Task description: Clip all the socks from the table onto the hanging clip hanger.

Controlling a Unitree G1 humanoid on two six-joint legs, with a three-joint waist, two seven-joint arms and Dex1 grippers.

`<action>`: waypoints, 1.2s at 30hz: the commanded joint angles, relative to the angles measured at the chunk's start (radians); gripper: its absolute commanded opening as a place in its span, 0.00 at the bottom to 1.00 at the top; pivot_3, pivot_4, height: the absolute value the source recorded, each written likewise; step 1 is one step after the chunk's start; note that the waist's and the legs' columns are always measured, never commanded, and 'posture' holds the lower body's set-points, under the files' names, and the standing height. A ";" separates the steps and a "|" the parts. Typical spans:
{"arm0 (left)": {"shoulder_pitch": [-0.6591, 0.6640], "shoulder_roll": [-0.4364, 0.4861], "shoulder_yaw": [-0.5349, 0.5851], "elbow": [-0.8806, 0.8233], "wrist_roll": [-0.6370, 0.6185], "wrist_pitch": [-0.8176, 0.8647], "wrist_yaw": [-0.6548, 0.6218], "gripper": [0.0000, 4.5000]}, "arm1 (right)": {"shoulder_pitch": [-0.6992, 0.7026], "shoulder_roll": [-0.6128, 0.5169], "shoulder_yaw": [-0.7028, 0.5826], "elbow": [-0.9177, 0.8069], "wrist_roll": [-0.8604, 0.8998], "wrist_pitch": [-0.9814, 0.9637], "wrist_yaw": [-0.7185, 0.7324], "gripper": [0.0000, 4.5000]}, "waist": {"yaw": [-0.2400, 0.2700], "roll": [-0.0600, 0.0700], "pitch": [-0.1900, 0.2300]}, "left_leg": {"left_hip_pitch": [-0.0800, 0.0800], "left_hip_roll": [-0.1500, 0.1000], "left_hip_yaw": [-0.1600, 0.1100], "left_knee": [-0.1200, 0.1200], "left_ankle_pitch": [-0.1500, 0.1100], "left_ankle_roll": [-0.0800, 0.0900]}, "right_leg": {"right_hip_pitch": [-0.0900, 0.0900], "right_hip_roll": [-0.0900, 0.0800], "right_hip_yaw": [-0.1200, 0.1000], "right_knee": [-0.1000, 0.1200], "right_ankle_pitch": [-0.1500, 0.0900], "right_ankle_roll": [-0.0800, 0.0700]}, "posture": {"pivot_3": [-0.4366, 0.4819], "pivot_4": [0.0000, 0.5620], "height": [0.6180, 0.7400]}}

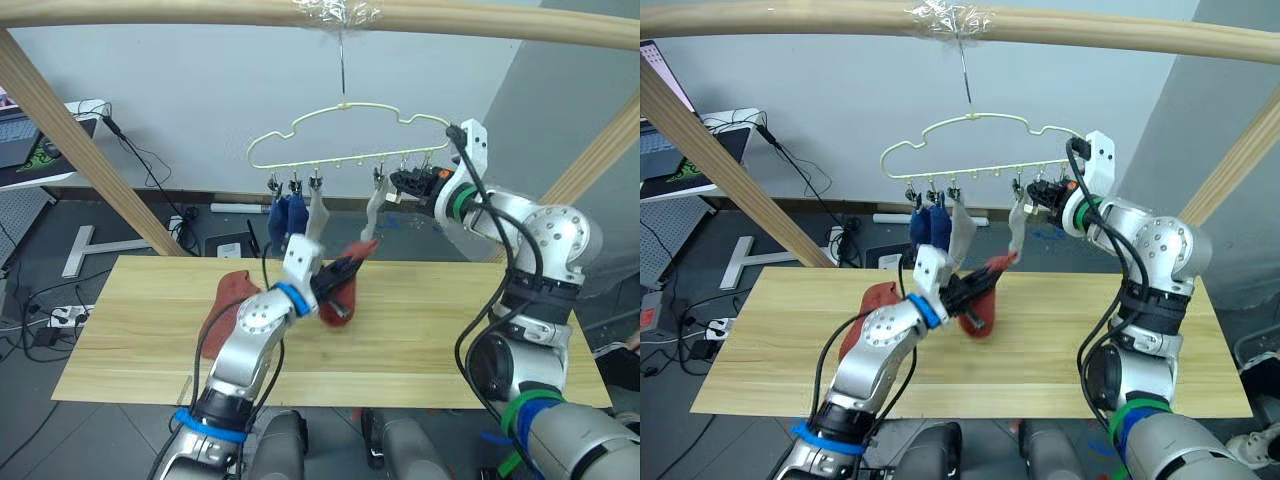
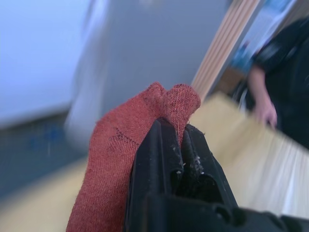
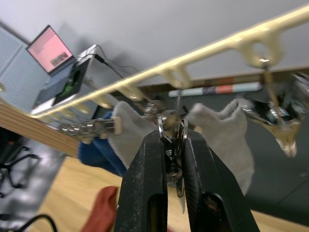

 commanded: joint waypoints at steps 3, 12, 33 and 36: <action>-0.030 -0.020 -0.029 -0.030 0.041 -0.054 0.042 0.01 | -0.053 0.032 -0.077 -0.012 0.037 0.074 -0.048 0.02 | -0.002 0.000 0.000 | 0.000 0.000 0.000 -0.001 0.000 0.000 | 0.000 0.000 0.000 -0.001 0.000 0.000 | 0.41 0.47 1.00; -0.034 -0.009 -0.046 -0.005 0.122 -0.197 0.081 0.01 | -0.075 0.073 -0.150 -0.034 0.029 0.152 -0.092 0.02 | -0.003 0.000 0.000 | -0.009 0.000 0.000 0.000 0.000 0.000 | -0.010 0.000 0.000 0.002 0.000 0.000 | 0.39 0.46 1.00; -0.024 0.034 -0.058 0.000 0.195 -0.337 0.098 0.01 | -0.098 0.063 -0.183 -0.001 0.011 0.182 -0.099 0.02 | -0.003 0.000 0.000 | -0.011 0.000 0.001 0.000 0.000 0.000 | -0.014 0.000 0.000 0.002 0.003 -0.004 | 0.40 0.43 1.00; -0.029 0.037 -0.055 0.012 0.200 -0.347 0.106 0.01 | -0.108 0.072 -0.191 -0.003 0.012 0.195 -0.101 0.02 | -0.003 0.000 0.000 | -0.011 0.000 0.001 0.000 0.000 0.000 | -0.014 0.000 0.000 0.003 0.003 -0.004 | 0.40 0.43 1.00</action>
